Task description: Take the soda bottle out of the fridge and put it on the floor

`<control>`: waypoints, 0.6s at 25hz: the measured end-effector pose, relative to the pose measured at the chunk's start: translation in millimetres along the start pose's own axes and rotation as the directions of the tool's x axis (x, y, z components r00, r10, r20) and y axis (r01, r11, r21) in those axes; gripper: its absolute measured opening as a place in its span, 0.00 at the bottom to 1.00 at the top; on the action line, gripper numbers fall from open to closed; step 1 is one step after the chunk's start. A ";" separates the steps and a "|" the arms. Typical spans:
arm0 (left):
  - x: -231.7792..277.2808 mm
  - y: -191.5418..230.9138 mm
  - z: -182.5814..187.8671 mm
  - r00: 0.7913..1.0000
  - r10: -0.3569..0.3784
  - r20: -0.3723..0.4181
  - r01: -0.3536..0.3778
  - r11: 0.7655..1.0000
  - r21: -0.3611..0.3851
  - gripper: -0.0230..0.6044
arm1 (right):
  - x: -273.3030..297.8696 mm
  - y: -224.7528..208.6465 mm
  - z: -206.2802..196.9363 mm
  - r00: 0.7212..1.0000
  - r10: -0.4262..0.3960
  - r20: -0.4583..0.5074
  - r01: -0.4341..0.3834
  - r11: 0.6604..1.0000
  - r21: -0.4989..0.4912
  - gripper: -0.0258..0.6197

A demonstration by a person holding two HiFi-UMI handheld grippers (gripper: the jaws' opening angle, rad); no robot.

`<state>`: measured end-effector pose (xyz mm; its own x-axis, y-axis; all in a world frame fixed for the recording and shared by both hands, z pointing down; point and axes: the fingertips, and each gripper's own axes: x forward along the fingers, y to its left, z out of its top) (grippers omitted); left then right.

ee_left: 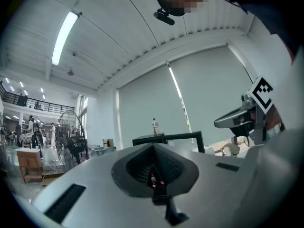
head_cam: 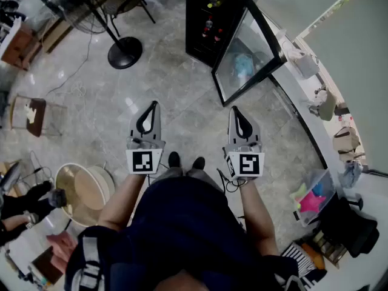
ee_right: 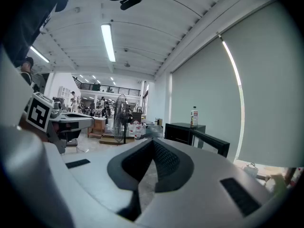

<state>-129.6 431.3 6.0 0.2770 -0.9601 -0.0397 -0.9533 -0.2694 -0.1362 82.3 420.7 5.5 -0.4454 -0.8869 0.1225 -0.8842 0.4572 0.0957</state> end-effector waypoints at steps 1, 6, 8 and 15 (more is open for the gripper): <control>0.4 -0.2 -0.7 1.000 0.001 -0.003 -0.001 1.000 -0.002 0.08 | 0.5 -0.1 -0.2 1.000 -0.001 0.001 0.001 1.000 -0.001 0.07; 1.4 -2.0 -1.4 1.000 -0.003 -0.007 0.003 1.000 0.002 0.08 | -0.4 -1.4 -0.2 1.000 -0.005 0.002 0.005 1.000 0.001 0.07; 0.5 -2.2 -1.5 1.000 -0.004 -0.008 0.004 1.000 -0.001 0.08 | -1.5 0.0 -0.3 1.000 -0.002 0.003 0.002 1.000 0.002 0.07; 2.0 -4.9 -3.3 1.000 -0.018 -0.008 0.018 1.000 -0.016 0.08 | -1.6 5.6 2.2 1.000 0.008 0.015 -0.008 1.000 -0.015 0.07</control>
<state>-124.8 430.5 9.9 0.2931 -0.9556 -0.0296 -0.9501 -0.2876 -0.1212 77.8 424.5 3.7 -0.4545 -0.8841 0.1086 -0.8785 0.4650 0.1093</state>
